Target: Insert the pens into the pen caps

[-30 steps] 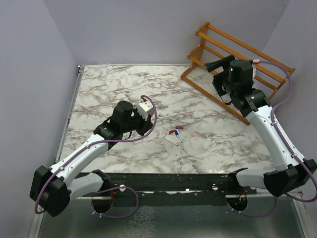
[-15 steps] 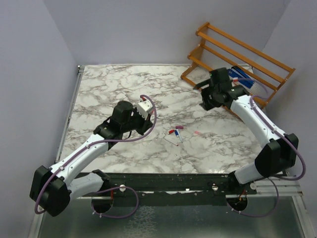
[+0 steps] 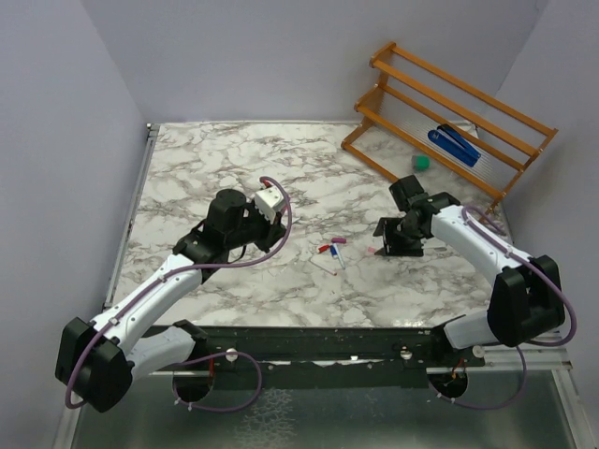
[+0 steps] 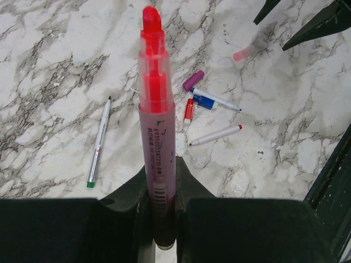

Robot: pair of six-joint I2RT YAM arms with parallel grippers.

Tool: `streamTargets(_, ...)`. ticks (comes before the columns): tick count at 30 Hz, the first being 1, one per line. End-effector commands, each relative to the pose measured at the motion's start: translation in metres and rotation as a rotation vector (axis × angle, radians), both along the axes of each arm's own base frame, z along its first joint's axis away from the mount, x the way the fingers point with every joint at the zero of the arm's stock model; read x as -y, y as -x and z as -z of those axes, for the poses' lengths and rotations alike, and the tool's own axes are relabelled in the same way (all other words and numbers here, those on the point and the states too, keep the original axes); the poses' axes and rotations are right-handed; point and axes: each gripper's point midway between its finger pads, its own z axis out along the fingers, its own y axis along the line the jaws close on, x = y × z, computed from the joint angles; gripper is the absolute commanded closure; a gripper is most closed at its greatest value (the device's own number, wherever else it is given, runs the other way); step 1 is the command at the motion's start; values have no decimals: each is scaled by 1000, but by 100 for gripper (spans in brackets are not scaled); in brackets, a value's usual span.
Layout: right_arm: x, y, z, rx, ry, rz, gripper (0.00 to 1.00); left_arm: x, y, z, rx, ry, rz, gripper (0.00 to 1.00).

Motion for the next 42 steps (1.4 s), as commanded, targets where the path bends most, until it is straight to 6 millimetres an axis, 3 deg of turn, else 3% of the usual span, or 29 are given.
streamTargets(1, 12, -9, 19, 4, 46, 97, 44, 4, 0, 1, 3, 6, 28, 100)
streamTargets(11, 15, -22, 47, -15, 62, 95, 44, 3, -3, 13, -22, -20, 16, 100)
streamTargets(19, 23, -37, 54, -24, 86, 66, 51, 4, -3, 19, -39, -30, 19, 100)
streamTargets(35, 18, -15, 85, -137, 59, 31, 54, 4, -4, 30, -68, -47, 18, 100)
streamTargets(42, 19, -1, 96, -185, 56, 20, 67, 4, 0, 31, -80, -41, 23, 100)
